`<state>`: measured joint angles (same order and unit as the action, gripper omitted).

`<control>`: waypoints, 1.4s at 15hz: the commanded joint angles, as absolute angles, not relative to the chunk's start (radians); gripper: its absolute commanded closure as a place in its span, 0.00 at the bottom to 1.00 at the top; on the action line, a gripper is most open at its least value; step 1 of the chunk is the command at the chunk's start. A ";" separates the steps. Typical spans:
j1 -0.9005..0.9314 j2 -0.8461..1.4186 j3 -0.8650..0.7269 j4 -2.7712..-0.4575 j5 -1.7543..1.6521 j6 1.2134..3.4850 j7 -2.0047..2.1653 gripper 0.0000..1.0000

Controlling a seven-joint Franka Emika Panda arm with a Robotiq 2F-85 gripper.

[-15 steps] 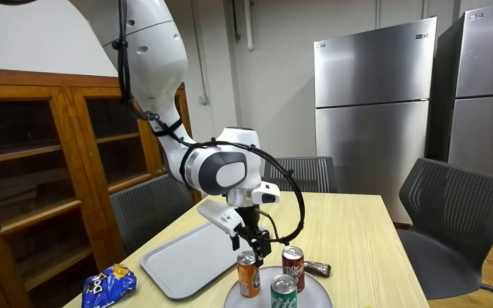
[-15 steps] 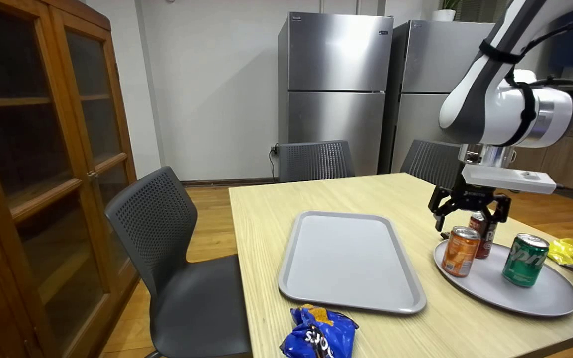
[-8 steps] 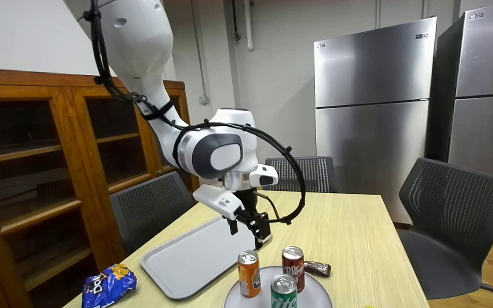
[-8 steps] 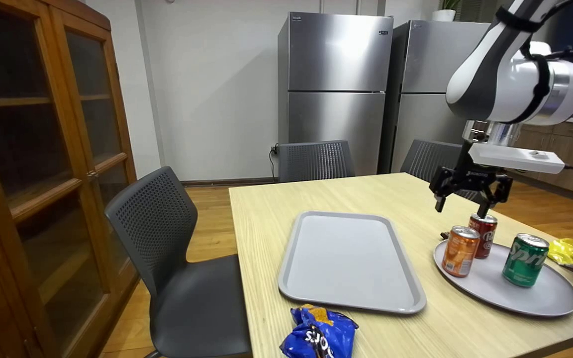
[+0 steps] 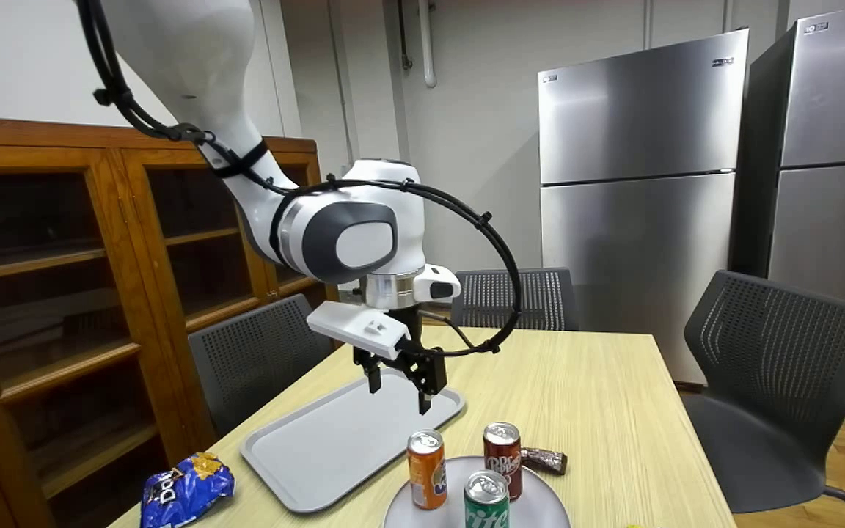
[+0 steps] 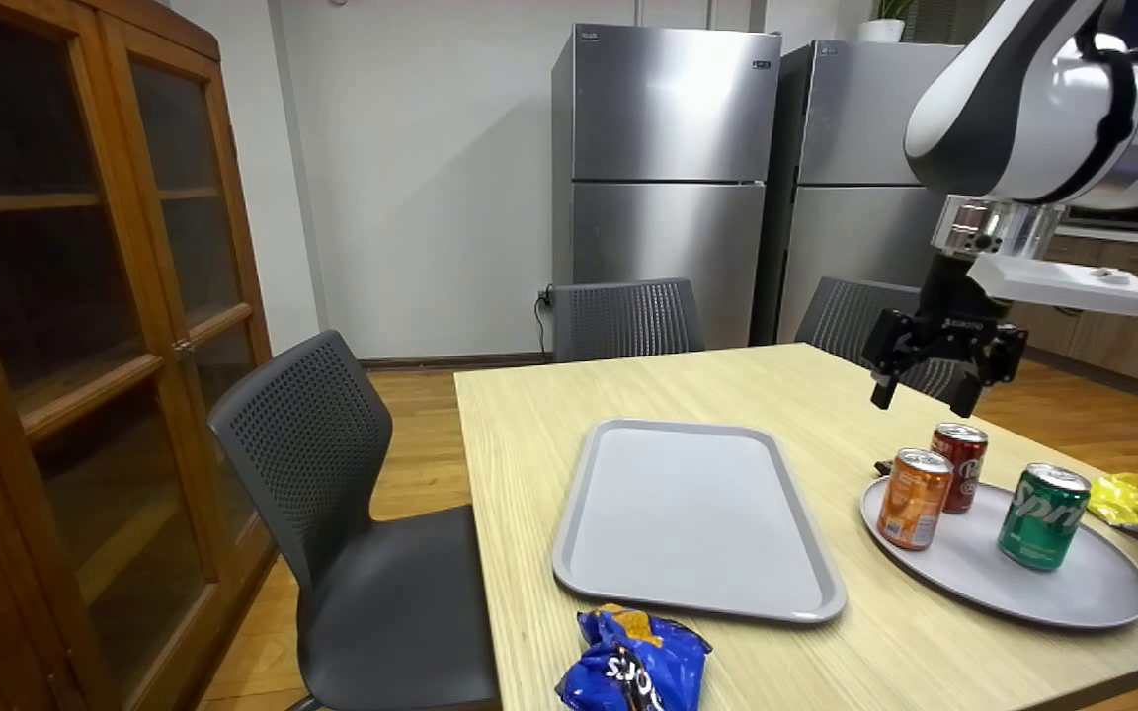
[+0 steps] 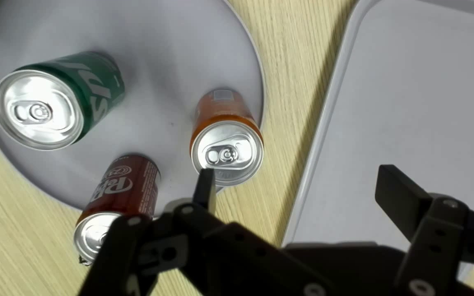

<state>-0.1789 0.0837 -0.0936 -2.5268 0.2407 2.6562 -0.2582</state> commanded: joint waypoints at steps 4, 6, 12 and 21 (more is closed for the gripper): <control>-0.170 -0.078 -0.118 -2.631 0.214 2.584 -0.346 0.00; -0.169 -0.108 -0.126 -2.658 0.147 2.579 -0.328 0.00; -0.167 -0.176 -0.133 -2.722 -0.009 2.579 -0.301 0.00; -0.154 -0.156 -0.145 -2.724 -0.021 2.605 -0.318 0.00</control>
<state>-0.1716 -0.1545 -0.1268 -2.7243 -0.0144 2.6075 -0.3236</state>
